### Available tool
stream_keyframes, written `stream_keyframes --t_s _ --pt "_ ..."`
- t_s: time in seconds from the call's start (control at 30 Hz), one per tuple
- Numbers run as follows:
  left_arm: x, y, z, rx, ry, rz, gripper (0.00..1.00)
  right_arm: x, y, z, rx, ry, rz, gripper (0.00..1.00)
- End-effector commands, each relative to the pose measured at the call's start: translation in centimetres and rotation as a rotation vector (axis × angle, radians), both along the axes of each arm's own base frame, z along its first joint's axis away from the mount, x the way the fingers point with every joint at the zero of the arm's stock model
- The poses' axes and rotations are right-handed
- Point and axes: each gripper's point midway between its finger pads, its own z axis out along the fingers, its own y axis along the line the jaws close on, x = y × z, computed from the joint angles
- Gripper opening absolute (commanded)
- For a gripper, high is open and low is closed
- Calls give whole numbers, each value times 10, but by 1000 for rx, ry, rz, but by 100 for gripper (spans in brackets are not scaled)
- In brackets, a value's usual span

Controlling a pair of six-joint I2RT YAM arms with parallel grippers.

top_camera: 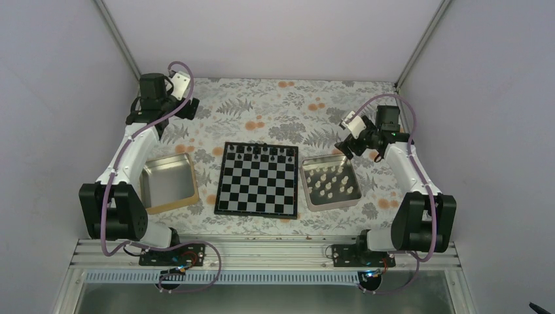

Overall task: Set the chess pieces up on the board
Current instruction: Pick up the chess piece from the storage box.

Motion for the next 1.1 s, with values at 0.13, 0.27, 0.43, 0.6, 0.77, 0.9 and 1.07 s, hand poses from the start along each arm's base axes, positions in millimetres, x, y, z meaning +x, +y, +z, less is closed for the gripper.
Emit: stream_keyframes --t_s 0.13,0.27,0.43,0.6,0.77,0.9,1.07 --pt "-4 -4 11 7 -31 -22 100 0 -9 -3 -33 17 -15 100" --pt "-5 -5 11 13 -37 -28 100 5 -15 -6 -45 21 -57 100" --pt "-2 -2 7 34 -34 -22 100 -8 -17 -11 -79 96 -40 100" --pt "-2 -2 6 38 -36 -25 100 -37 -4 -18 -129 177 35 98" --pt "-1 -4 3 40 -28 -37 100 -59 11 -24 -177 278 95 75" --pt "-3 -6 2 39 -27 -52 100 -71 30 -21 -164 320 160 69" --pt "-4 -6 0 40 -26 -53 100 -71 37 -38 -168 366 168 55"
